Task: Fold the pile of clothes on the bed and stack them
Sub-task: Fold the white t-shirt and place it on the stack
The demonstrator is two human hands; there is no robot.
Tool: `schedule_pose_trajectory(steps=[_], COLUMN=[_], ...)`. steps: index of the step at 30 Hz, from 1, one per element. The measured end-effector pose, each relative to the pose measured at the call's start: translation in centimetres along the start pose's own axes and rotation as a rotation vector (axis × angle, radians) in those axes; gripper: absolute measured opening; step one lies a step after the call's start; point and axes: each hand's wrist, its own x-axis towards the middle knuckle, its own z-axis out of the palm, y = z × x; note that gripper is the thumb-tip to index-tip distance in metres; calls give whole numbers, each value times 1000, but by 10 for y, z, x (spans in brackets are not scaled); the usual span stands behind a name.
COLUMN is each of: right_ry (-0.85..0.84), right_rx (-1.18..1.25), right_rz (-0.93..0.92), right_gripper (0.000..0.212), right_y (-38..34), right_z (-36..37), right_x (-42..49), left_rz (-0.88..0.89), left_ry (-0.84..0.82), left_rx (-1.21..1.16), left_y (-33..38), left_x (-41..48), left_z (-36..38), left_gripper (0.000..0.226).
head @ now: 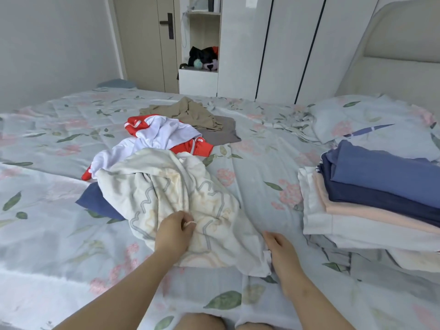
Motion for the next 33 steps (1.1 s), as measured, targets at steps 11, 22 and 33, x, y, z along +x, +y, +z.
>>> schedule_pose_trajectory(steps=[11, 22, 33], right_ry=[-60, -260, -140], right_rx=[-534, -816, -492], right_rz=[-394, -596, -317], right_gripper=[49, 16, 69], right_y=[-36, 3, -31], right_z=[38, 53, 51], right_x=[-12, -40, -37], left_rz=[248, 253, 200], left_ry=[-913, -255, -696], left_rx=[37, 566, 457], left_y=[16, 15, -11], left_x=[-41, -1, -37], left_z=[-103, -73, -109], left_gripper=[8, 75, 31])
